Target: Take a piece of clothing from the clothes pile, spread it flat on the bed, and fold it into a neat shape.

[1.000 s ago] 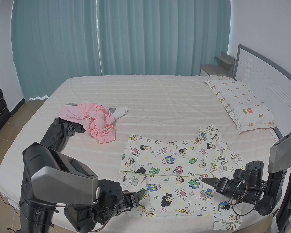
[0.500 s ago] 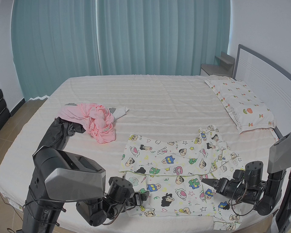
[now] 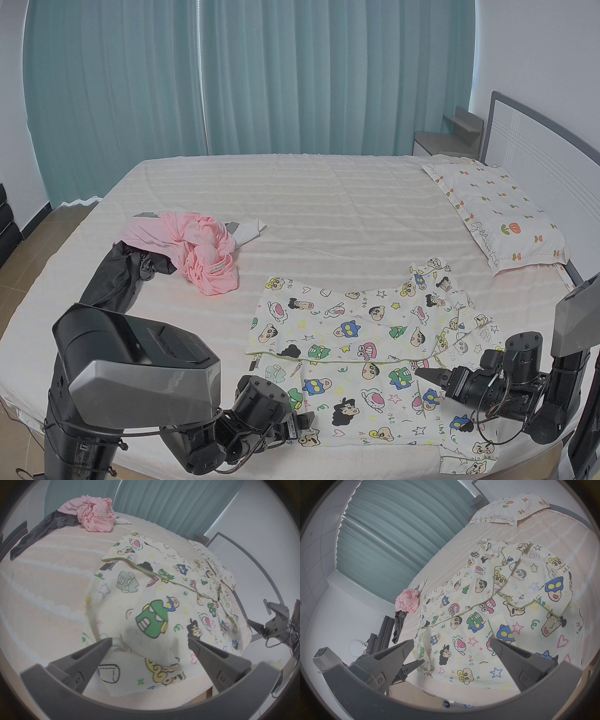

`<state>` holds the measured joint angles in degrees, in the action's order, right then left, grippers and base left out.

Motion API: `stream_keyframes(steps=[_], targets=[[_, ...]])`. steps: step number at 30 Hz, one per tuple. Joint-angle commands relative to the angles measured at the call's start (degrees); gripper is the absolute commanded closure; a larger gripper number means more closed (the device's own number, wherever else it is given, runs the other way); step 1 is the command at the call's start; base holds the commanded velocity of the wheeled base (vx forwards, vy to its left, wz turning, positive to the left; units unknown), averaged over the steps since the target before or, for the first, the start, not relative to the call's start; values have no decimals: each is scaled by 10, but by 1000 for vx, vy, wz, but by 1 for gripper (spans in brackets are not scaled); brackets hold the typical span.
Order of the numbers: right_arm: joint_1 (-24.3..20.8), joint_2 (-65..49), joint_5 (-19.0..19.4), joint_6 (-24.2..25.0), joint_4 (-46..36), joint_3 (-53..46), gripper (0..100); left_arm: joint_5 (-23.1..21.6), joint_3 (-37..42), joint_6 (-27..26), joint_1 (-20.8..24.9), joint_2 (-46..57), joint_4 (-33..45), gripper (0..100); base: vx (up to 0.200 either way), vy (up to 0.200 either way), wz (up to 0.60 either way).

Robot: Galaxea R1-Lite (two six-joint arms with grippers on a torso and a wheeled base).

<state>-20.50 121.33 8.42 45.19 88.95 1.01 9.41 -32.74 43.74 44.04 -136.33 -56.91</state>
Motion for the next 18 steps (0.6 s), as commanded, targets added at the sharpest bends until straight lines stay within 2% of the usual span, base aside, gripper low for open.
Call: stream_keyframes(steps=[1, 9, 18], targets=[[-1, 0, 0, 0, 10, -10, 0, 0, -7, 4, 5, 10, 1, 0, 0, 0, 0], [-1, 0, 0, 0, 10, -10, 0, 2, -43, 36, 6, 8, 20, 0, 0, 0, 0], [0, 0, 0, 0, 10, -10, 0, 2, -29, 37, 26, 12, 44, 0, 0, 0, 0]])
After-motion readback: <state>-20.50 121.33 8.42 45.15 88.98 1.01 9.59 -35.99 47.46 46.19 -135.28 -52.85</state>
